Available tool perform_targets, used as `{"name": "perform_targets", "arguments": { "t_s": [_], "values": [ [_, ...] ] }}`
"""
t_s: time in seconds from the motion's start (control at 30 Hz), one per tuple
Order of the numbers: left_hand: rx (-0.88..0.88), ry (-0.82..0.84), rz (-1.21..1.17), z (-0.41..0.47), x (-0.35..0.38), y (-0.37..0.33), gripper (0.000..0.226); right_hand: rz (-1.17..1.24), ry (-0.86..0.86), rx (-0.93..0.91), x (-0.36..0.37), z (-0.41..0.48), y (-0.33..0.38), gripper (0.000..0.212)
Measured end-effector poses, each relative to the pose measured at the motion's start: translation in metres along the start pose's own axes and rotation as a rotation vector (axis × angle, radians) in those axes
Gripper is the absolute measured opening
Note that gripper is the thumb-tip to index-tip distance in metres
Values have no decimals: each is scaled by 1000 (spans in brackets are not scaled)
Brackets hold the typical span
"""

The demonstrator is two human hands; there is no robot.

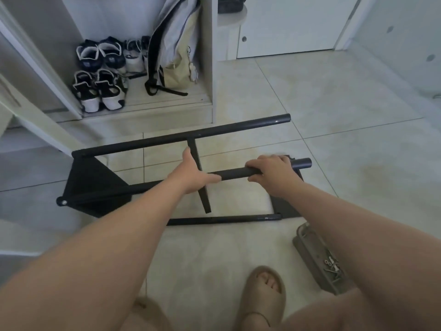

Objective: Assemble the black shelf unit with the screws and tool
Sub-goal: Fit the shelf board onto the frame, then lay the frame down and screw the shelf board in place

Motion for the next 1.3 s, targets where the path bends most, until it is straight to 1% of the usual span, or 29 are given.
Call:
{"name": "perform_targets", "arguments": {
  "t_s": [0.03, 0.1, 0.17, 0.2, 0.33, 0.4, 0.47, 0.6, 0.67, 0.8, 0.97, 1.03, 1.13, 1.3],
  "values": [
    [-31, -19, -25, 3, -2, 0, 114, 5, 11, 2, 2, 3, -1, 16],
    [-77, -49, 18, 8, -6, 0, 82, 24, 42, 12, 2, 8, -2, 18],
    [-63, -45, 58, 12, -10, 0, 45, 40, 91, 37, 0, 13, -1, 18],
    [-54, -25, 67, 14, -12, 1, 38, 46, 133, 55, -2, 15, -1, 17],
    [-43, 80, 103, 12, -14, 3, 38, 64, 307, 81, -3, 15, -1, 15],
    [-31, 109, 129, 9, -12, 1, 35, 80, 354, 80, 2, 12, -3, 9],
    [-29, 130, 140, 6, -8, 0, 34, 84, 381, 88, 7, 9, -3, 9],
    [-47, 165, 154, -1, -5, 2, 35, 87, 433, 106, 14, 3, -2, 25],
    [-51, 180, 168, -3, -5, 2, 35, 82, 457, 107, 16, 1, -1, 27],
    [-39, 209, 226, -6, -3, 1, 41, 51, 509, 99, 15, 1, -3, 17],
    [-59, 260, 234, -8, 1, 7, 48, -34, 594, 84, 16, -2, -2, 6],
    [-66, 292, 224, -8, 5, 9, 50, -72, 626, 98, 16, -5, -1, 8],
    [-75, 337, 202, -9, 8, 13, 52, -115, 660, 114, 17, -8, -1, 22],
    [-75, 337, 179, -12, 12, 13, 51, -150, 681, 122, 13, -13, 2, 27]
  ]
}}
Point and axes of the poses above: each hand's wrist, its own z-axis towards the middle knuckle, its own x-axis out of the palm, y = z × x, the point moved 1 cm from there along z, towards the middle knuckle, and after that the axes turned 9 degrees about x, right-handed, at the moved point
